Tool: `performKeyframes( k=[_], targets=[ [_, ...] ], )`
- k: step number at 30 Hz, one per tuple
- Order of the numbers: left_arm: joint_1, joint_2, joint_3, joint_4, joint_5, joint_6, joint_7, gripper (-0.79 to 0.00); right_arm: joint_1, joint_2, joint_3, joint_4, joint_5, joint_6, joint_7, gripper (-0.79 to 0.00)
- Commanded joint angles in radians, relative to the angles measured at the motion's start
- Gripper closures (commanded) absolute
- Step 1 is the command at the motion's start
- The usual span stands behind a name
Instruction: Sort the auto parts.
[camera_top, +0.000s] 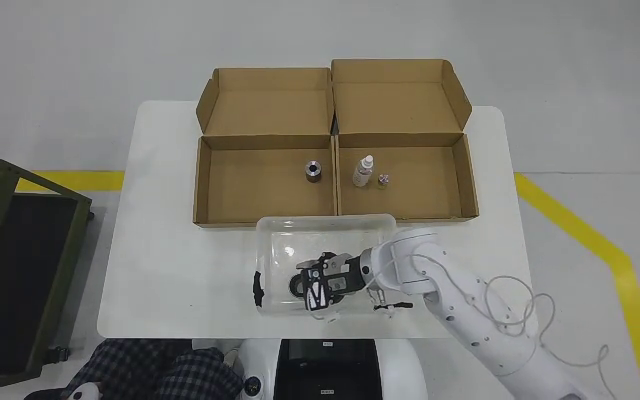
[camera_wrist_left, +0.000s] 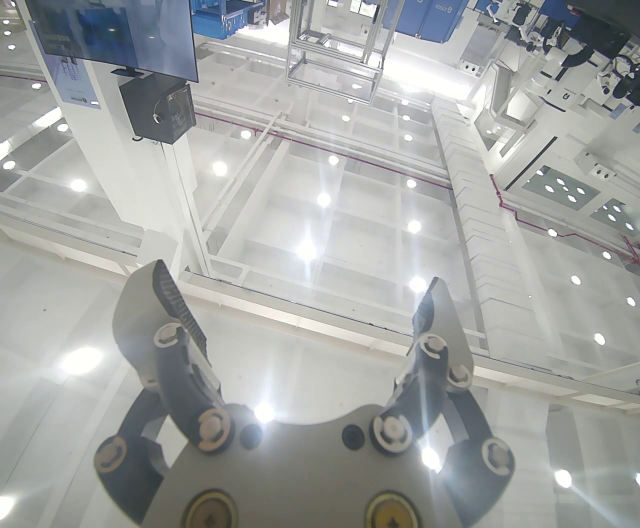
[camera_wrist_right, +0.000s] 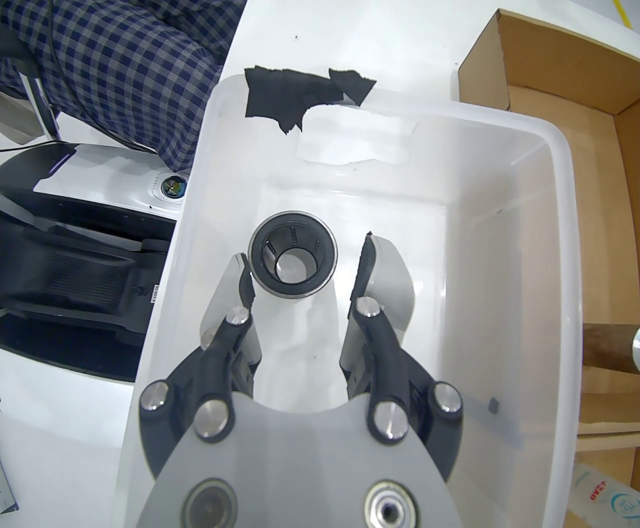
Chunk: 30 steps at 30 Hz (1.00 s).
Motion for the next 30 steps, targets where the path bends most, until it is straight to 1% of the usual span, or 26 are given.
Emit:
performKeyframes(
  k=[1,7,14,17,21,30],
  targets=[
    [0.0,0.0,0.0,0.0,0.0,0.0,0.0,-0.785,0.002,0.0,-0.004,0.004,-0.001,0.001,-0.001,-0.391],
    [0.0,0.0,0.0,0.0,0.0,0.0,0.0,-0.785,0.017,-0.001,-0.019,0.034,-0.001,0.007,-0.013,-0.391],
    [0.0,0.0,0.0,0.0,0.0,0.0,0.0,-0.785,0.04,-0.008,-0.047,0.07,0.0,0.018,-0.037,-0.416],
    [0.0,0.0,0.0,0.0,0.0,0.0,0.0,-0.785,0.048,-0.011,-0.061,0.078,-0.004,0.022,-0.046,-0.462],
    [0.0,0.0,0.0,0.0,0.0,0.0,0.0,-0.785,0.057,-0.015,-0.076,0.088,-0.009,0.028,-0.057,-0.474],
    [0.0,0.0,0.0,0.0,0.0,0.0,0.0,-0.785,0.074,-0.022,-0.107,0.111,-0.023,0.038,-0.075,-0.468]
  ],
)
